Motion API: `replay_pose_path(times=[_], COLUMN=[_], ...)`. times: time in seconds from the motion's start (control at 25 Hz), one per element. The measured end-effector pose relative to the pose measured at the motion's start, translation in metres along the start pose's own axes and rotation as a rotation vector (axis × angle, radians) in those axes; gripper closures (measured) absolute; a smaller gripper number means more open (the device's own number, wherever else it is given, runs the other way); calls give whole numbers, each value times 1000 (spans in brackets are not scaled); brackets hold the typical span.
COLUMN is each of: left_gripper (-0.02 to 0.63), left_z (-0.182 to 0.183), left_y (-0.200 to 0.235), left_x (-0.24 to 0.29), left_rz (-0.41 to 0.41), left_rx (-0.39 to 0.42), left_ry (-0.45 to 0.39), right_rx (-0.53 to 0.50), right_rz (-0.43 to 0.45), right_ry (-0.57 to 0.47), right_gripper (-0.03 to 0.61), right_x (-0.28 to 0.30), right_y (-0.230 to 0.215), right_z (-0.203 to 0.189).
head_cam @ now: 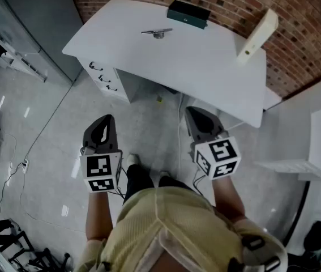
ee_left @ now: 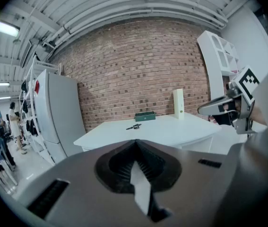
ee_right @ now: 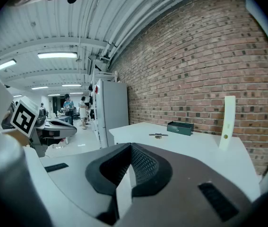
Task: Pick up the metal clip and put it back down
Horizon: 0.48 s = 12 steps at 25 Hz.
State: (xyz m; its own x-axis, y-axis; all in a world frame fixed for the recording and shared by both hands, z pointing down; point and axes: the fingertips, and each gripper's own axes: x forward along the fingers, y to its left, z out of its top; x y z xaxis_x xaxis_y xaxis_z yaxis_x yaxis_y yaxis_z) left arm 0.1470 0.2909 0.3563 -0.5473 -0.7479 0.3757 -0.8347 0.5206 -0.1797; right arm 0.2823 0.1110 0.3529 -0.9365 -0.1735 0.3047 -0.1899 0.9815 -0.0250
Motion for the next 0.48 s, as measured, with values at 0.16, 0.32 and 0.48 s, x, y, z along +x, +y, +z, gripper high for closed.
replay_pose_path(times=[0.16,0.32,0.48], left_gripper=[611,611,611], left_z=[-1,-8,-13], left_y=[18,37,55], left_x=[3,13,27], left_rz=[16,-6,-57], left_rx=[20,-38,-140], left_ry=[9,17,25], right_rx=[16,29,43], right_rz=[-10,-17,-16], right_ry=[13,25,30], right_gripper=[575,576,575], right_x=[13,32,53], right_y=[5,11,18], right_z=[1,1,5])
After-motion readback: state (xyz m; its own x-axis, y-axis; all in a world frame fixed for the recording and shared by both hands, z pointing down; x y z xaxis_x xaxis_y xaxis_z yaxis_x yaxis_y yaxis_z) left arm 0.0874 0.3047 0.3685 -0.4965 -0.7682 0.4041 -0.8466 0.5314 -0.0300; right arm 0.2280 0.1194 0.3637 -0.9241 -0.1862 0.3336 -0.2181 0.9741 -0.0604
